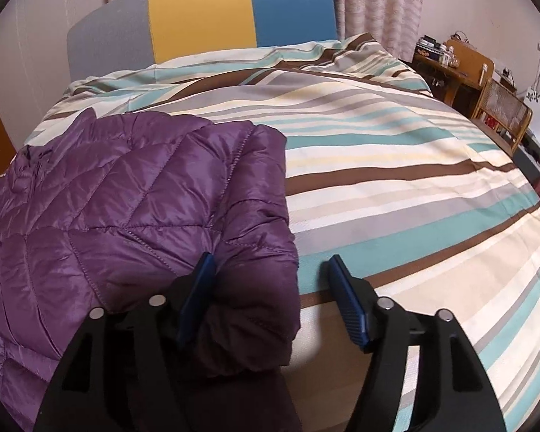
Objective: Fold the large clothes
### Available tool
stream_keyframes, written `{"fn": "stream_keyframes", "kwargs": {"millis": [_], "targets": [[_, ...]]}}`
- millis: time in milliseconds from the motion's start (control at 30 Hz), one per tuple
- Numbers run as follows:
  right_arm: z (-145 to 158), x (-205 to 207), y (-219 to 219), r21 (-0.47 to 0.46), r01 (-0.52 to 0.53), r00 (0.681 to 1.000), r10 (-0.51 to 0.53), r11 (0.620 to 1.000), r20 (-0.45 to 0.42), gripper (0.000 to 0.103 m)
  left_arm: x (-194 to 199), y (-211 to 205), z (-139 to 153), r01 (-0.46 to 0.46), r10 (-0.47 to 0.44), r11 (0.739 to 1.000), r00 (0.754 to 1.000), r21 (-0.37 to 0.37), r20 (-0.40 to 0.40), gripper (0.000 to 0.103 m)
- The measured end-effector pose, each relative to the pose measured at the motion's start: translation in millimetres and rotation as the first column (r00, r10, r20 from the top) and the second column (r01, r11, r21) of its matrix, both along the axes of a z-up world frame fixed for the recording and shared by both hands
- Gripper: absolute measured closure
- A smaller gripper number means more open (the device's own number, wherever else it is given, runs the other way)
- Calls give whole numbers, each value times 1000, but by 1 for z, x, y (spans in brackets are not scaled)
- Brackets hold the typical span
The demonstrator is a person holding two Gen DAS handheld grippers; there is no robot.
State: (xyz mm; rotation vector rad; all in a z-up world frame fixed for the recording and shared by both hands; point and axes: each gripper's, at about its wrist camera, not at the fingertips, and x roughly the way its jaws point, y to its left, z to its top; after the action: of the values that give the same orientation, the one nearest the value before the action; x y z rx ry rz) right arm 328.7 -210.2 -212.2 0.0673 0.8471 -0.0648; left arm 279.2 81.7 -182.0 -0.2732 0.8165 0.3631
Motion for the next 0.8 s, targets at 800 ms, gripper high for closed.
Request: {"fn": "stream_keyframes", "kwargs": {"millis": [800], "targets": [[-1, 1, 1, -4, 40, 999, -40, 999, -6, 20, -126, 62, 24, -165, 198, 960, 971, -227, 131, 3]]}}
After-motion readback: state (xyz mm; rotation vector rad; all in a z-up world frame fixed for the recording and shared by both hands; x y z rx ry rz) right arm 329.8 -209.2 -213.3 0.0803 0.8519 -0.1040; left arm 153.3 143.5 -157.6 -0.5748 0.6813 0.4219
